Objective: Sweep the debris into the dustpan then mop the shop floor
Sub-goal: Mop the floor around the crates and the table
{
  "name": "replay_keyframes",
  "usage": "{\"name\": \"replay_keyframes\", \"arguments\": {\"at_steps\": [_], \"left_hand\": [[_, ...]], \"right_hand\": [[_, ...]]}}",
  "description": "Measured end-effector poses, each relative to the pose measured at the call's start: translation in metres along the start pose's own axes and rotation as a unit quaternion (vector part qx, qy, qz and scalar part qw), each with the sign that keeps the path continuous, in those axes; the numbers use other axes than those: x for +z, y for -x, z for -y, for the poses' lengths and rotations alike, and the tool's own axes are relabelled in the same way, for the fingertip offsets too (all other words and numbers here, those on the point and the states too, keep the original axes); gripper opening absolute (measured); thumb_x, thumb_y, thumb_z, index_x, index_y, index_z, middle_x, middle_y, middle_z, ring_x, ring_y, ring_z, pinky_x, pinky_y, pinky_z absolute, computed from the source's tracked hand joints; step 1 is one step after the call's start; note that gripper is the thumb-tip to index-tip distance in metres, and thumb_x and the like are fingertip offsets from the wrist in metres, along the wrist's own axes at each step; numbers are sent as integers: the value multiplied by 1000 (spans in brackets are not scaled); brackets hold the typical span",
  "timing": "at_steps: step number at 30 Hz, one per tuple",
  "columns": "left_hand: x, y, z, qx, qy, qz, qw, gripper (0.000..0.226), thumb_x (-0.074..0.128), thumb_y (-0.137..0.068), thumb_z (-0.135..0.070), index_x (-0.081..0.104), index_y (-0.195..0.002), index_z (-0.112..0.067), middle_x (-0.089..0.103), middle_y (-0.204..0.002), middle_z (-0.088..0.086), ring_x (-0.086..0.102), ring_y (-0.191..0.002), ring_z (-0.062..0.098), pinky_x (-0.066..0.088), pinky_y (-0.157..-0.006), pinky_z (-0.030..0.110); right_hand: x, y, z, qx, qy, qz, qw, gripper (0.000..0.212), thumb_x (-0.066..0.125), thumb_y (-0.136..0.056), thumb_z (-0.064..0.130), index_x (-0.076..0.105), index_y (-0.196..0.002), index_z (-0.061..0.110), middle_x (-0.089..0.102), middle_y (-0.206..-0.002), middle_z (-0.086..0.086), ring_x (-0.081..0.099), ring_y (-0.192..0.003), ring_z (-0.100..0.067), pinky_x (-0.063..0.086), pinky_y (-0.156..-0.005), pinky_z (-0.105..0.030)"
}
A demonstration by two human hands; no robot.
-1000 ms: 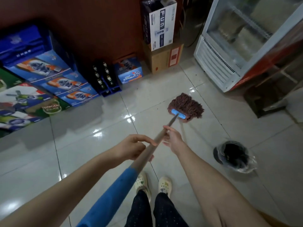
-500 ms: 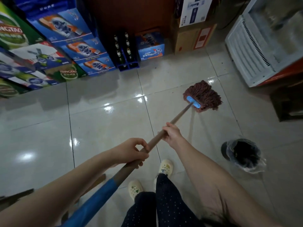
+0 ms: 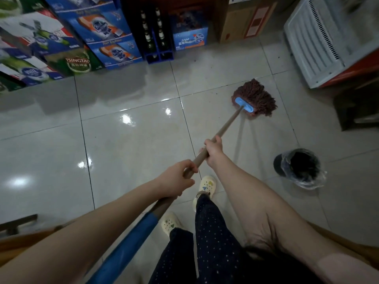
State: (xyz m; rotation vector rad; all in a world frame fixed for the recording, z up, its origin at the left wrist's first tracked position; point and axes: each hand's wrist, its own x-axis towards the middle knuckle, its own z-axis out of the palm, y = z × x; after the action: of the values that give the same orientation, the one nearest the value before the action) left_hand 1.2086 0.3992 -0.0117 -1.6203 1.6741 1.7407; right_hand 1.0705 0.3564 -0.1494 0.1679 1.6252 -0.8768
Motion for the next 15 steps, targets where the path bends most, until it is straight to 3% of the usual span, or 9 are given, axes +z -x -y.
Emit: {"name": "replay_keyframes", "arguments": {"at_steps": [5,8,15], "left_hand": [[3,38,34,7,25,-4,1000,20,56,-89,-13,51,-105,-23,52,-80,5,50,-48,16,43,-39,21],[6,59,49,7,9,12,1000,20,61,-88,-19,49,-105,-22,52,-83,6,49,-49,16,43,-38,20],[28,61,74,15,-49,-10,999,15,55,-88,-9,47,-97,-19,46,-80,-1,47,-48,11,38,-34,16]], "right_hand": [[5,34,-36,-14,4,3,1000,70,42,-91,-3,24,-149,31,47,-105,-2,44,-64,-13,46,-59,-23],[6,52,-63,-6,16,7,1000,72,44,-89,-4,23,-149,31,49,-109,-6,45,-62,-13,46,-58,-24],[4,50,-109,12,-42,-15,999,67,38,-88,-9,23,-146,22,43,-81,-8,39,-50,-16,41,-38,-18]]}}
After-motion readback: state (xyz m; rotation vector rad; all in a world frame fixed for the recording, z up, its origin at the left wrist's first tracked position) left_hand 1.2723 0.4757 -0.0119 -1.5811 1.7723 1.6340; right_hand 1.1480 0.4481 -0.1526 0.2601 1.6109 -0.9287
